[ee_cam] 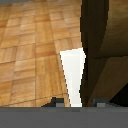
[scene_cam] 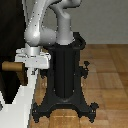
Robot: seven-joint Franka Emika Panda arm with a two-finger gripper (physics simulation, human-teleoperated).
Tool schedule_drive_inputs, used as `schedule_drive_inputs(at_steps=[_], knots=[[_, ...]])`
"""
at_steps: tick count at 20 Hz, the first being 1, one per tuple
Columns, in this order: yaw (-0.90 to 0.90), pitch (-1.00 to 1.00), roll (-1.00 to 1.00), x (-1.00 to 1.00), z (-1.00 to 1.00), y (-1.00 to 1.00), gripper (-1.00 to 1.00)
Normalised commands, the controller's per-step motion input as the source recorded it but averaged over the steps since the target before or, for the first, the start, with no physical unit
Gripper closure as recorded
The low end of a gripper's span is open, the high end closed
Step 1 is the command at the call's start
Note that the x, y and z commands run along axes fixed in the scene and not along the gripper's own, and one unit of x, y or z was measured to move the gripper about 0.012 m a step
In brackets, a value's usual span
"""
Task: Open the door by pressing down and pulling on the handle.
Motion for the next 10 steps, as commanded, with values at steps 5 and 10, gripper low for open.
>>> schedule_drive_inputs(at_steps=[5, 10], knots=[[0.00, 0.00, 0.00, 0.00, 0.00, 0.60, 1.00], [0.00, 0.00, 0.00, 0.00, 0.00, 1.00, 1.00]])
